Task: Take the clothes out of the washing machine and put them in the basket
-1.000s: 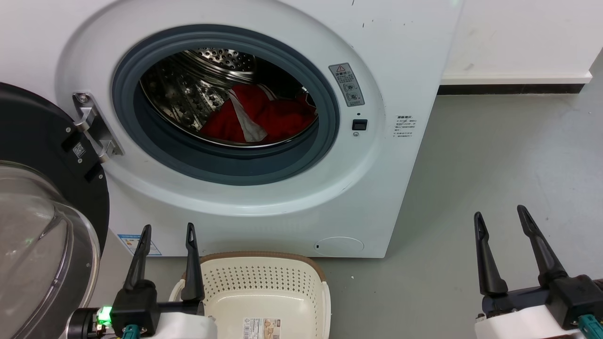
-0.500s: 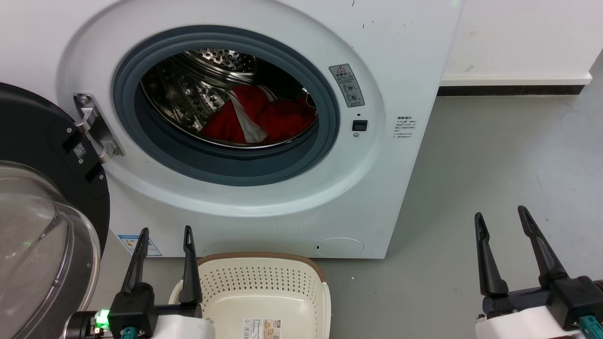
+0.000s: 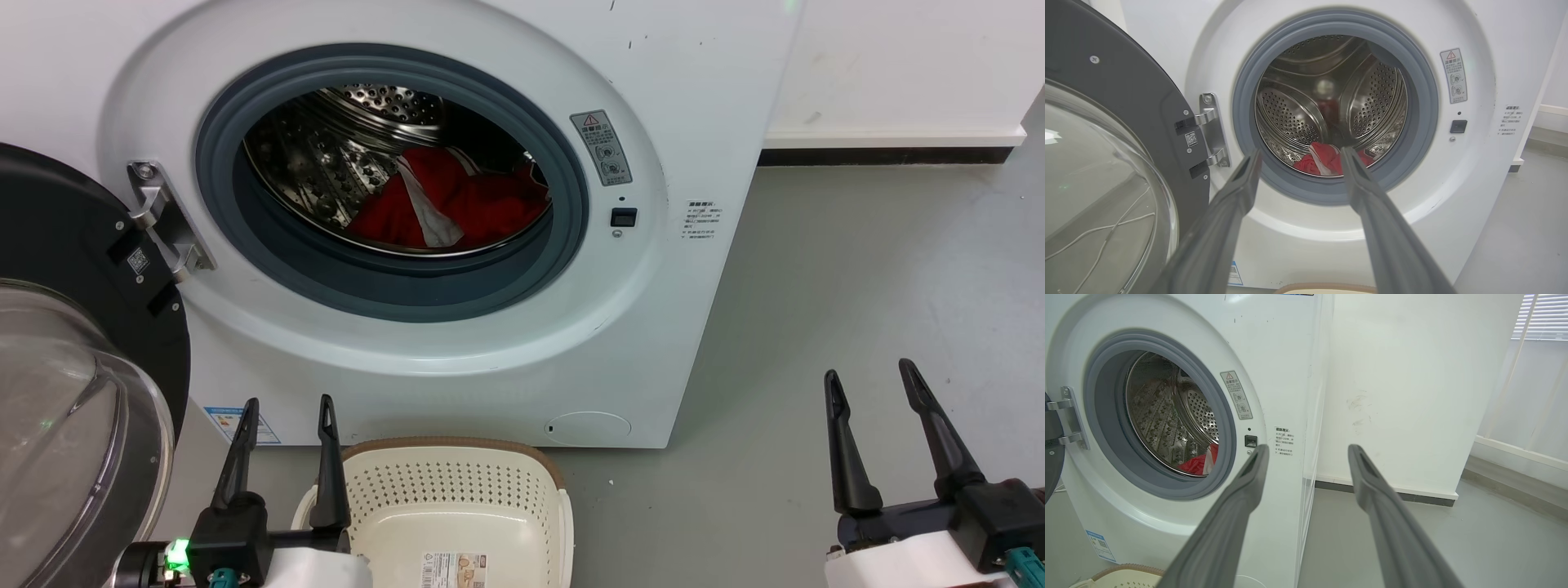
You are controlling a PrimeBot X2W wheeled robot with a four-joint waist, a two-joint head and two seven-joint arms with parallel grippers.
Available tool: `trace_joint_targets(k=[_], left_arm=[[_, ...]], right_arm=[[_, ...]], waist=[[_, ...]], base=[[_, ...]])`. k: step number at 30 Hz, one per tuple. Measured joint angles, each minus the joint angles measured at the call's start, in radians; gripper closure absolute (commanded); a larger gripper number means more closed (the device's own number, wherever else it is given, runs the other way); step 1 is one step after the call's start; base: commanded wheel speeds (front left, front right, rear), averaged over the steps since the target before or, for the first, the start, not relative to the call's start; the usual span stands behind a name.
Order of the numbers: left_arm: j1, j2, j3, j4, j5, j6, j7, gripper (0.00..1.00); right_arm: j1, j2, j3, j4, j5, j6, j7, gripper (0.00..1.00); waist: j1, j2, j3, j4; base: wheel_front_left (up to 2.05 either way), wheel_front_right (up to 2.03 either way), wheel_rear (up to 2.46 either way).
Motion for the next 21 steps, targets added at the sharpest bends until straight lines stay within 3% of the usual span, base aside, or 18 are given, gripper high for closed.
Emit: trace_joint_targets(k=[21], left_arm=[[-0.019,-0.002,0.007,0.029,-0.021,-0.017,0.0,0.0]], right_arm=[[0.0,0.0,0.003,0.006,0.009,0.0,0.0,0.0]], waist=[[0.0,0.0,0.016,-0.011]], base=[[0.0,0.0,0.0]])
